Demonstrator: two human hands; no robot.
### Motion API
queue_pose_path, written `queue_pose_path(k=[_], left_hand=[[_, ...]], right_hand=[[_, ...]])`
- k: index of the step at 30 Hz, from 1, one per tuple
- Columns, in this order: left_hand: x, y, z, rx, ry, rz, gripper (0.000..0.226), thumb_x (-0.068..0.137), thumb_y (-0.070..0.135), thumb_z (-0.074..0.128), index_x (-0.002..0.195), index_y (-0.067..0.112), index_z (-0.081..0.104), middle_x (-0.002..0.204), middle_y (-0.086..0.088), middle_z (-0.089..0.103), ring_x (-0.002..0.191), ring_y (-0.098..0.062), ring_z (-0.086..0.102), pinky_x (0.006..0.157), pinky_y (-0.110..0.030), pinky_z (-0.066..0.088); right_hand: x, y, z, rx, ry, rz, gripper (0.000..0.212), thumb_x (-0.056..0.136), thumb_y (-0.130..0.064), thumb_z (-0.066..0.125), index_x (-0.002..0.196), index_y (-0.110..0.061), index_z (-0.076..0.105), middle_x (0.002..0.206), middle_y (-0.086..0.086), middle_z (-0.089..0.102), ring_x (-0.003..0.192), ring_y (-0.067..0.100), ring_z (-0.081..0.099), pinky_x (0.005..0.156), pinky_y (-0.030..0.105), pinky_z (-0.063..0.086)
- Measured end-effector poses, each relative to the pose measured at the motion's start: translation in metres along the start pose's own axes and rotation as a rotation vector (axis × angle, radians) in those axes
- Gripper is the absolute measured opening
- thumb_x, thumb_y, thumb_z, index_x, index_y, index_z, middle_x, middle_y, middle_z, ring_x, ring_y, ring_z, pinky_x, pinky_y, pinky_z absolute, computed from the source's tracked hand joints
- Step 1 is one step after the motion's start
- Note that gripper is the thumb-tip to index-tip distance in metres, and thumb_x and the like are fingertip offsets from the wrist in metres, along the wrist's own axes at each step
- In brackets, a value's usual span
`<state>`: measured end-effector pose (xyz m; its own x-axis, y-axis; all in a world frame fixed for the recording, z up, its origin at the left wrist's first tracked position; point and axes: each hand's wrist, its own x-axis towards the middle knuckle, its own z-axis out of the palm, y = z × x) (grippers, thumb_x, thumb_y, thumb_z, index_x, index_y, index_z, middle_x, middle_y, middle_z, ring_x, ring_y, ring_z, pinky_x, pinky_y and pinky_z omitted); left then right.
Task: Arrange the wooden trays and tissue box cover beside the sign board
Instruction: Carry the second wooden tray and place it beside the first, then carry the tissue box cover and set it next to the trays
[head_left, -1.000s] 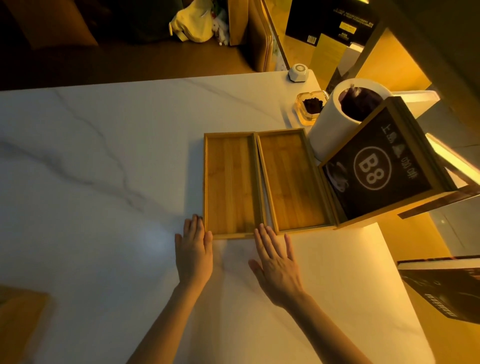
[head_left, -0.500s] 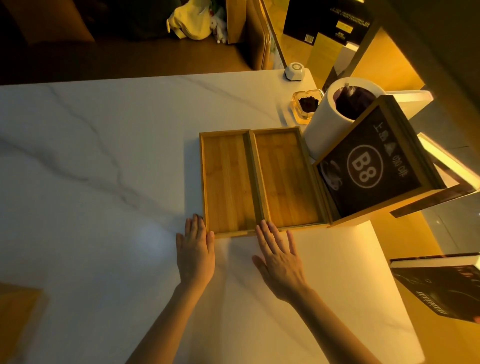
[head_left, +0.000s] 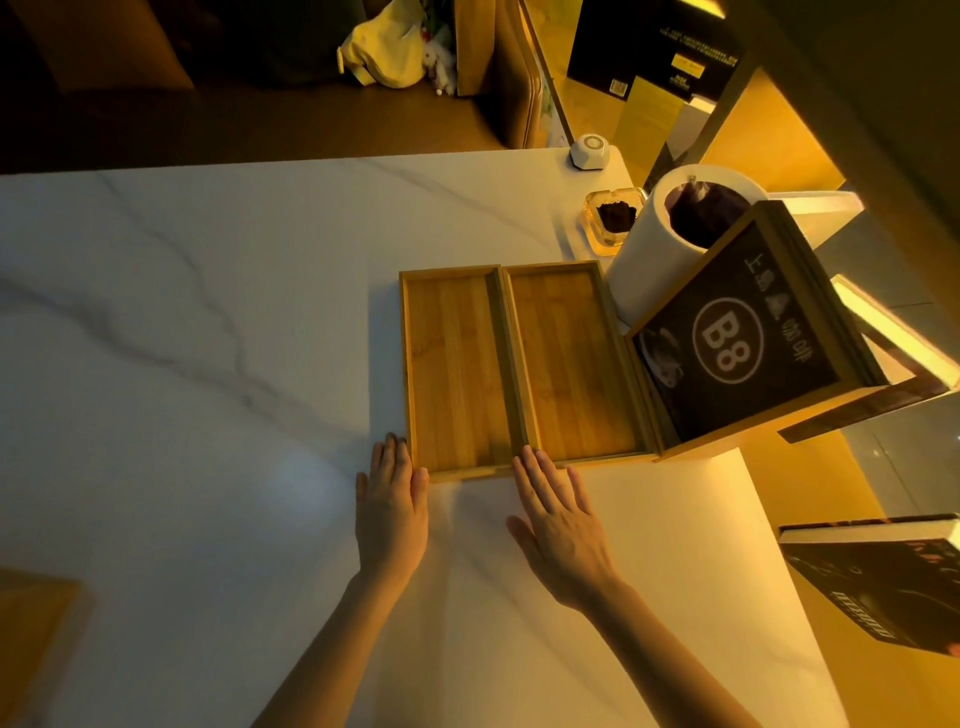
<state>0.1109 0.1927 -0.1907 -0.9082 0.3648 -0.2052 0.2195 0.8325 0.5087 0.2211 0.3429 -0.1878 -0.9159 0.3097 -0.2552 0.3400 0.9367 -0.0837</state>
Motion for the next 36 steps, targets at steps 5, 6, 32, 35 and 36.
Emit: queue_pose_path(k=[5, 6, 32, 35, 36], left_hand=[[0.0, 0.0, 0.0, -0.009, -0.004, -0.001, 0.07, 0.083, 0.046, 0.01, 0.133, 0.003, 0.031, 0.144, -0.018, 0.035, 0.137, -0.032, 0.026, 0.11, -0.052, 0.021], [0.0, -0.001, -0.001, -0.006, -0.008, 0.001, 0.07, 0.083, 0.047, 0.01, 0.133, 0.003, 0.031, 0.144, -0.018, 0.035, 0.137, -0.032, 0.026, 0.11, -0.052, 0.021], [-0.053, -0.108, -0.22, -0.001, 0.35, 0.009, 0.033, 0.092, 0.026, 0.038, 0.083, 0.005, 0.06, 0.075, -0.015, 0.064, 0.072, -0.033, 0.058, 0.065, -0.043, 0.048], [-0.076, -0.151, -0.234, -0.031, 0.471, -0.054, 0.03, 0.093, 0.023, 0.037, 0.101, 0.005, 0.059, 0.098, -0.017, 0.065, 0.089, -0.033, 0.06, 0.077, -0.042, 0.049], [-0.083, -0.166, -0.236, -0.029, 0.496, -0.078, 0.032, 0.092, 0.024, 0.036, 0.107, 0.006, 0.057, 0.106, -0.018, 0.064, 0.095, -0.032, 0.059, 0.079, -0.041, 0.048]], right_hand=[[-0.001, -0.001, -0.002, 0.043, -0.023, -0.005, 0.057, 0.094, -0.046, 0.005, 0.139, -0.016, 0.023, 0.143, 0.003, 0.029, 0.132, 0.022, 0.028, 0.109, 0.032, -0.002], [0.0, 0.0, -0.002, 0.058, -0.033, -0.007, 0.058, 0.093, -0.047, 0.004, 0.139, -0.016, 0.022, 0.144, 0.003, 0.028, 0.133, 0.022, 0.027, 0.109, 0.032, -0.003], [0.042, -0.221, -0.138, 0.316, 0.184, -0.44, 0.033, 0.095, -0.028, 0.036, 0.101, -0.008, 0.062, 0.094, 0.01, 0.068, 0.082, 0.023, 0.061, 0.069, 0.031, 0.047], [0.033, -0.271, -0.133, 0.371, 0.168, -0.499, 0.032, 0.095, -0.027, 0.037, 0.108, -0.009, 0.06, 0.104, 0.01, 0.066, 0.095, 0.024, 0.058, 0.078, 0.034, 0.046], [0.03, -0.286, -0.129, 0.382, 0.151, -0.511, 0.033, 0.095, -0.026, 0.036, 0.112, -0.009, 0.058, 0.109, 0.009, 0.064, 0.101, 0.024, 0.056, 0.081, 0.034, 0.044]])
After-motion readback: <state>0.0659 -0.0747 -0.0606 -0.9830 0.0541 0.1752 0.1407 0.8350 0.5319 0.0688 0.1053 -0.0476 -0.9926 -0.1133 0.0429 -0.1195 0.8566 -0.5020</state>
